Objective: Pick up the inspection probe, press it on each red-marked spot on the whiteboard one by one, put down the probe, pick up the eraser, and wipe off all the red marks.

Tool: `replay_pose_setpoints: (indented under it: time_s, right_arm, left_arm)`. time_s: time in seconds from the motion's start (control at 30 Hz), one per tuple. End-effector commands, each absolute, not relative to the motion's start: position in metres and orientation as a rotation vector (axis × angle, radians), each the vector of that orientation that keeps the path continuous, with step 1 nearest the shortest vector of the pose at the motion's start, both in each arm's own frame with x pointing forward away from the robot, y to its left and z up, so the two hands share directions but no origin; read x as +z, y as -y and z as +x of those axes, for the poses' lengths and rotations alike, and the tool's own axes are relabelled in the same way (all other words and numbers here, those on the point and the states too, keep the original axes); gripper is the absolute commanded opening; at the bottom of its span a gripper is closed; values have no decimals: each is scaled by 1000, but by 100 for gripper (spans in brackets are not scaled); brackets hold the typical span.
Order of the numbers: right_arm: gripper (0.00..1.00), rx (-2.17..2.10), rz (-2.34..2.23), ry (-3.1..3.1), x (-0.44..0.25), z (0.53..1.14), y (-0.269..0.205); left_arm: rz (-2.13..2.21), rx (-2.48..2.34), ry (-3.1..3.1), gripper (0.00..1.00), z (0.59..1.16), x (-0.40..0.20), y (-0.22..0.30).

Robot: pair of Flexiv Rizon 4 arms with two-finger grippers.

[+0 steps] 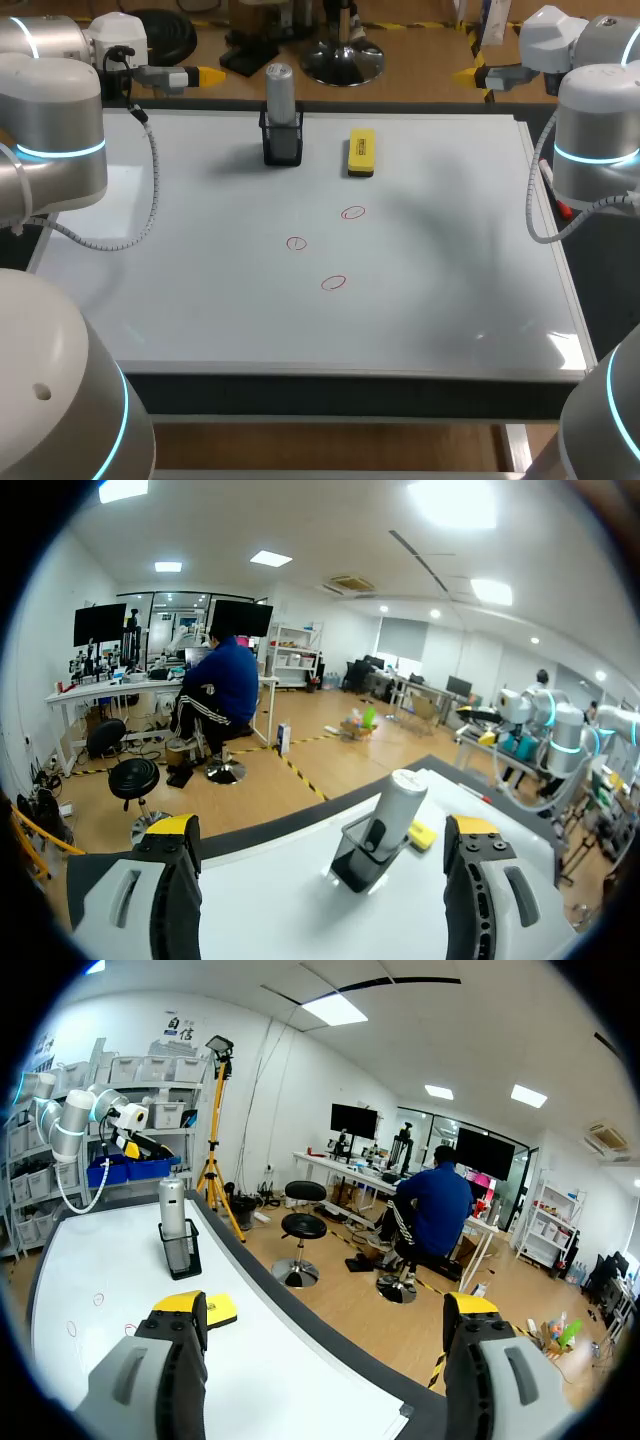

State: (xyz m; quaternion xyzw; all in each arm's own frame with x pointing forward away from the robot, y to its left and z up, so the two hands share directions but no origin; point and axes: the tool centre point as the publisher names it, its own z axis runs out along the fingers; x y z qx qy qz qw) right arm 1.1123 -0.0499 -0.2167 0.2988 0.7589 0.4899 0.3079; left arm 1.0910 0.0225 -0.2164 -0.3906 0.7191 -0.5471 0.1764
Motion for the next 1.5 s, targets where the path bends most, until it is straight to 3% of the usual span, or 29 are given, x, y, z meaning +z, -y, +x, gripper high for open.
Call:
replay_pose_setpoints:
  time_s: [0.03,0.8,1.5]
  right_arm:
    - [100,1296,789,-2007,-217,1113,50]
    - [100,1296,789,-2007,-217,1113,50]
    - [100,1296,789,-2007,-217,1113,50]
  left_arm:
    - [-1105,-1550,-2033,100,1091,-217,-22]
    - [-1105,-1550,-2033,100,1091,-217,-22]
    - [-357,-1906,-2316,100,1092,-213,34]
